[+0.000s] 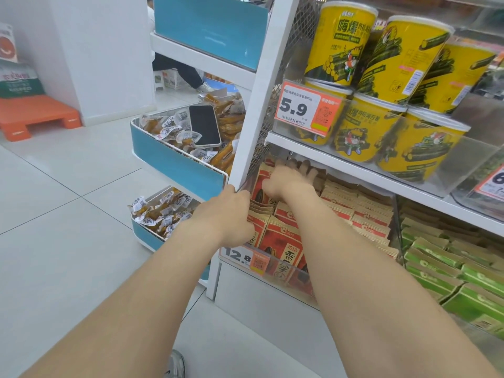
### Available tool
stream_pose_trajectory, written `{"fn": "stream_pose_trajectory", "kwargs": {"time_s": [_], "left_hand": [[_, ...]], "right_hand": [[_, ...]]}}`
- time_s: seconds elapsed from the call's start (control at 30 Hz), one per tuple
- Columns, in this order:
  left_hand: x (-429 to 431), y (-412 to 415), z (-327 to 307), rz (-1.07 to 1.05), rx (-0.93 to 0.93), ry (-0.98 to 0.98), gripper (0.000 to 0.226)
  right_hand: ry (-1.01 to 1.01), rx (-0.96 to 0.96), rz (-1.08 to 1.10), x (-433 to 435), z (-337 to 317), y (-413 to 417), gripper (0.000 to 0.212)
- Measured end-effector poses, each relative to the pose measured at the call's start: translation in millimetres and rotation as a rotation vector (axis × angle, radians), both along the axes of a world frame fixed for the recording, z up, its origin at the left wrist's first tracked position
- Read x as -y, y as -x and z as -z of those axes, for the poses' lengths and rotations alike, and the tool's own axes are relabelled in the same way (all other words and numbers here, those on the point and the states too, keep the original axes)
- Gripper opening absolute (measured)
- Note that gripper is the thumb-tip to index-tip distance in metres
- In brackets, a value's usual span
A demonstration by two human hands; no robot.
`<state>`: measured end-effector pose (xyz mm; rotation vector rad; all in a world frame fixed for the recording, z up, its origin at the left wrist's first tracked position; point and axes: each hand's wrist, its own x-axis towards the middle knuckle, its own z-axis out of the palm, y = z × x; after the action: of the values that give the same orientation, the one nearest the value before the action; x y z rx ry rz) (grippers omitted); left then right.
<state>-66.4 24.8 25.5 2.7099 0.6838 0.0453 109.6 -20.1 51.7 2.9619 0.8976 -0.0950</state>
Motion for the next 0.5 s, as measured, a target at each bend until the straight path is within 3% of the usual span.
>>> {"fn": "stream_pose_trajectory", "kwargs": {"time_s": [0.13,0.27,0.4,0.5], "left_hand": [[1,3,-3,0.008,0.027,0.037,0.052],[0,4,-3,-0.003,0.114,0.023,0.048],[-5,-1,2,-0.073,0.295,-0.088,0.053],[-7,-6,4,-0.136,0.408,-0.197,0.06]], "right_hand": [[-0.008,0.038,0.011,-4,2,1,0.078],[-0.058,0.108,0.037,-2,1,16,0.087],[-0.146,-0.005,0.039,5,-13,37,0.081],[-0.185,-0.03,-0.076,28,-28,57,0.059]]}}
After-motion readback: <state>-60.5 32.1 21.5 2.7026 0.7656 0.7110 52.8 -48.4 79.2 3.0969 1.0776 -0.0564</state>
